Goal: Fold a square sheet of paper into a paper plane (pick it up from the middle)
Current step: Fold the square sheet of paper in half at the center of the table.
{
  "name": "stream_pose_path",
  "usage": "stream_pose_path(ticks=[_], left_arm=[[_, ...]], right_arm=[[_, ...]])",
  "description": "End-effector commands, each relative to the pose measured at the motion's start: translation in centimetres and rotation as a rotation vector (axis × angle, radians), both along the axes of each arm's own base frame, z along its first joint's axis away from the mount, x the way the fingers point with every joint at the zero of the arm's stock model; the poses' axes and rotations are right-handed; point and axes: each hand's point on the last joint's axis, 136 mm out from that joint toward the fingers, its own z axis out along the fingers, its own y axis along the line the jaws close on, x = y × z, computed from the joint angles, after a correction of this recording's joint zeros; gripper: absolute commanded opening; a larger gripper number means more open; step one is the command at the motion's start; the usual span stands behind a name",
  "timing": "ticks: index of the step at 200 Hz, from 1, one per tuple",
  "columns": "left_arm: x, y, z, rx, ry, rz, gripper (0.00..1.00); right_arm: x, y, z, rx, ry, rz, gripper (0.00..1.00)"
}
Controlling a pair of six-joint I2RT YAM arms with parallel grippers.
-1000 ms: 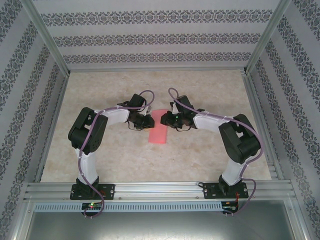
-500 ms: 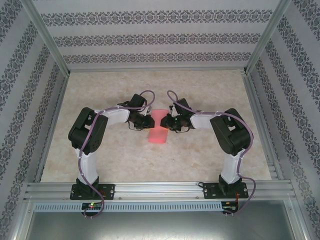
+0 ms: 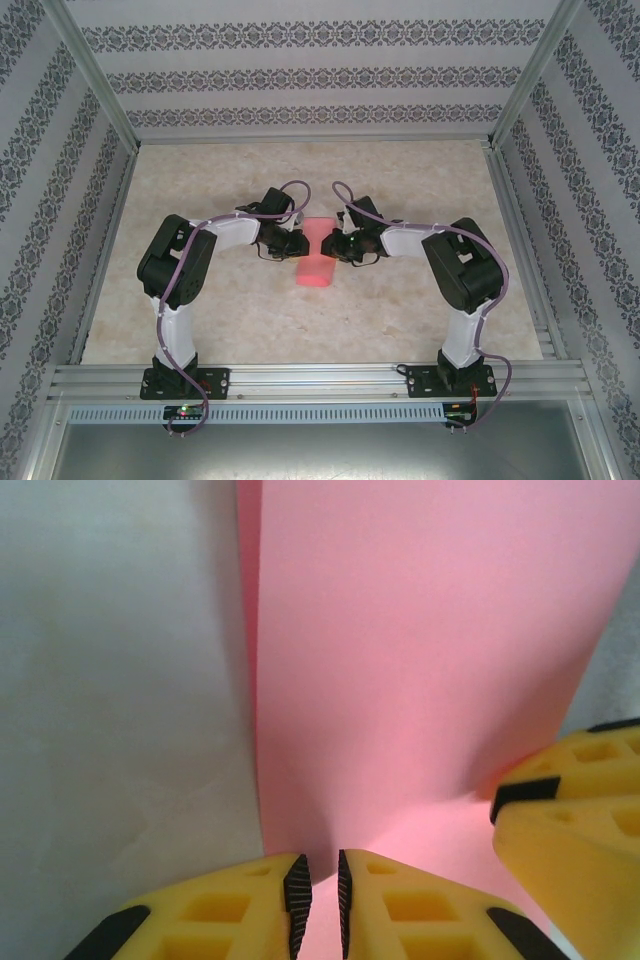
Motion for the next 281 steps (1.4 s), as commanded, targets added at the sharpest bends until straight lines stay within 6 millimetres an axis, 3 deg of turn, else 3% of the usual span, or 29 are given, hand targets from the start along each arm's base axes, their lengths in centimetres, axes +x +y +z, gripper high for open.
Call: stream_pose_path(ticks=[1, 44, 90, 120, 157, 197, 222, 281], left_arm=[[-3.6, 4.3, -7.3, 0.249, 0.146, 0.007, 0.24], [-3.7, 4.4, -7.3, 0.251, 0.149, 0.004, 0.24], [-3.8, 4.5, -7.5, 0.256, 0.153, 0.003, 0.24], [-3.9, 4.5, -7.5, 0.257, 0.155, 0.004, 0.23], [-4.1, 4.6, -7.7, 0.258, 0.161, 0.004, 0.24], [-4.1, 4.5, -7.5, 0.257, 0.155, 0.001, 0.23], [-4.1, 4.6, -7.5, 0.262, 0.156, -0.001, 0.23], [-3.9, 4.7, -7.7, 0.269, 0.157, -0.001, 0.23]], right_arm=[[-0.6, 0.8, 1.2, -0.004, -0.013, 0.036, 0.20], [-2.5, -0.3, -1.7, -0.060, 0.046, 0.034, 0.18], [-3.5, -1.7, -2.8, -0.133, 0.065, 0.056, 0.17], [-4.0, -1.6, -1.6, -0.114, 0.051, 0.062, 0.17], [-3.7, 0.8, 1.8, -0.019, -0.008, 0.071, 0.17], [-4.2, 1.6, -0.5, -0.025, 0.038, 0.091, 0.17], [-4.9, 0.7, -2.1, -0.083, 0.065, 0.098, 0.17], [-7.3, -1.1, -2.6, -0.149, 0.092, 0.128, 0.17]])
